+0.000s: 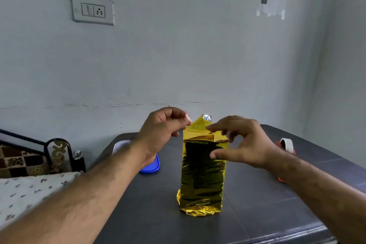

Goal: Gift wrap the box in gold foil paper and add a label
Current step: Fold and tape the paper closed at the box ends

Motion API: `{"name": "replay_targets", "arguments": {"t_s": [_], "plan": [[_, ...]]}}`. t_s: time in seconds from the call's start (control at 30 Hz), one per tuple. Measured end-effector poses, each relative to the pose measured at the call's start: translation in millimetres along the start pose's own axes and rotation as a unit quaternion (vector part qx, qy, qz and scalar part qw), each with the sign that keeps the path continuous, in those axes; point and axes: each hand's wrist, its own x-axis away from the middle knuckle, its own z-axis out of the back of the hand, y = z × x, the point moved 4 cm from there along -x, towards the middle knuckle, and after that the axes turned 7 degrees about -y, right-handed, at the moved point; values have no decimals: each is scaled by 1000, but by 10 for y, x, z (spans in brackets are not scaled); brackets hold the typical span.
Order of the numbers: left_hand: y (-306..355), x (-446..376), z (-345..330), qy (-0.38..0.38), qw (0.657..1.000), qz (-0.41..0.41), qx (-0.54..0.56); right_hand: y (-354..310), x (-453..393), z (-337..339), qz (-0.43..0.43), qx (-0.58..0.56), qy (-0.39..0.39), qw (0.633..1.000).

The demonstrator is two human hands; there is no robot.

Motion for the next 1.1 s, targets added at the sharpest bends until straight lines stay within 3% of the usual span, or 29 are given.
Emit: {"name": "replay_targets", "arguments": {"t_s": [0.1, 0.2, 0.3, 0.5, 0.73, 0.9, 1.1], "plan": [[-107, 100, -111, -29, 998, -47, -23, -17, -132, -58, -5, 8, 12, 1000], [-224, 132, -212, -54, 993, -58, -90, 39, -246, -15, -78, -59, 26, 995], [-253, 101, -244, -1, 992, -72, -101, 111, -350, 21, -147, -173, 45, 973], [-219, -48, -156, 70, 993, -68, -59, 212, -491, -69, -253, -235, 58, 937], [-244, -112, -150, 79, 994, -54, -44, 343, -519, -170, -309, -229, 85, 919], [-255, -119, -160, 75, 994, -54, -56, 339, -551, -216, -332, -148, 65, 929], [-271, -146, -146, 92, 993, -38, -62, 391, -539, -270, -351, -161, 100, 917]]}}
